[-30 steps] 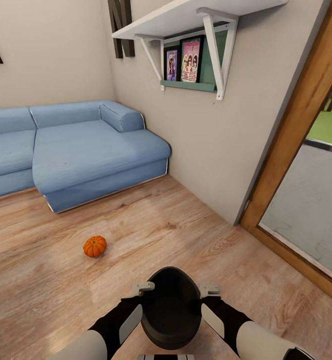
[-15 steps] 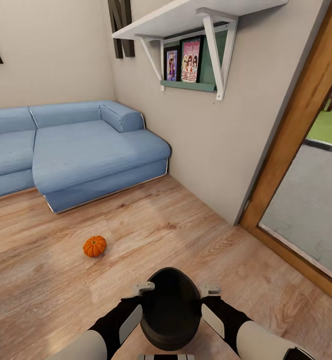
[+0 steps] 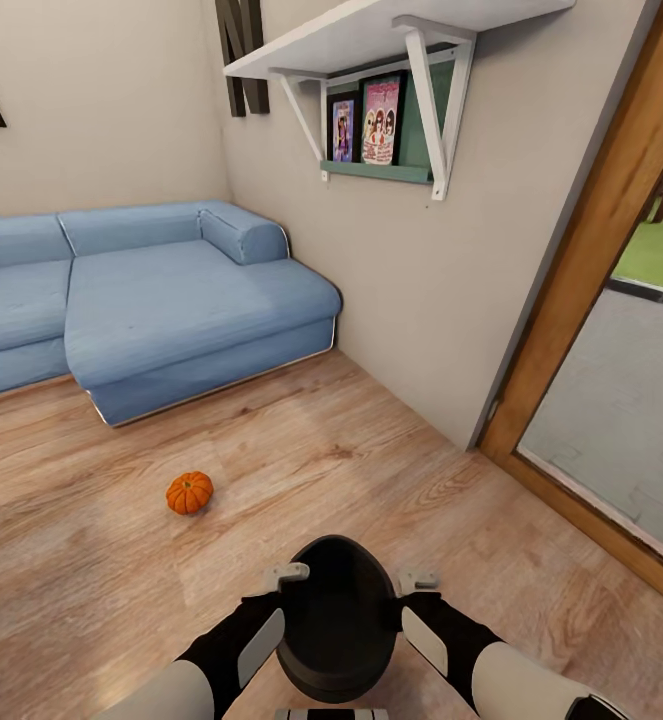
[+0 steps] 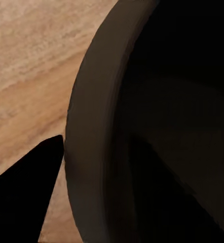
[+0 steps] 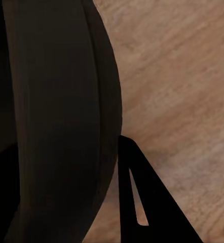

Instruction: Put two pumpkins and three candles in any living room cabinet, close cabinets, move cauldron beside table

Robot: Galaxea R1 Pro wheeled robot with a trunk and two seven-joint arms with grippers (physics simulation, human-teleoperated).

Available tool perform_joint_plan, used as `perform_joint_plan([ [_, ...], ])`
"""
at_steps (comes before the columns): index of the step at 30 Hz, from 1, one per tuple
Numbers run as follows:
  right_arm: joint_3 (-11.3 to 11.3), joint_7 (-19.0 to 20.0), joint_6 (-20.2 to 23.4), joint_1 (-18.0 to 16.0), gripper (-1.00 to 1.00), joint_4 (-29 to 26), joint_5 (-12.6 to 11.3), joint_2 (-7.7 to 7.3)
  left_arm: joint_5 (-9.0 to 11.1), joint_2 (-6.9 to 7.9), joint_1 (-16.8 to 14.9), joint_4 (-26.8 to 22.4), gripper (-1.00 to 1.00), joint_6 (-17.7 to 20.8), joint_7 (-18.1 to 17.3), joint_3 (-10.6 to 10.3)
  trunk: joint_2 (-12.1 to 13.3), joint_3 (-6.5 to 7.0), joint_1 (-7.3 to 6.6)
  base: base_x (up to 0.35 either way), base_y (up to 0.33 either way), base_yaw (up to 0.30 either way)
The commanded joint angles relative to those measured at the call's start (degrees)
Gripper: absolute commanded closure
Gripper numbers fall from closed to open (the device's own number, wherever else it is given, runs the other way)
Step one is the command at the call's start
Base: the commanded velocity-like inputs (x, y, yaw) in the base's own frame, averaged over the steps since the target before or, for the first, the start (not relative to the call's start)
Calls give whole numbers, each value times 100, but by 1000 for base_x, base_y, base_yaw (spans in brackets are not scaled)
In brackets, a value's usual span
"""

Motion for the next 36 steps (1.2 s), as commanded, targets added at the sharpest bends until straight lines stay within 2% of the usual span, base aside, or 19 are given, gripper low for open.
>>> perform_joint_plan([
  [1, 50, -65, 25, -5, 100, -10, -7, -5, -69, 12, -3, -9, 100, 32, 74, -39, -2, -5, -1, 0, 0, 0],
  [36, 94, -50, -195, -5, 100, -57, 19, 14, -61, 14, -5, -10, 100, 19, 74, -41, -2, -5, -1, 0, 0, 0],
])
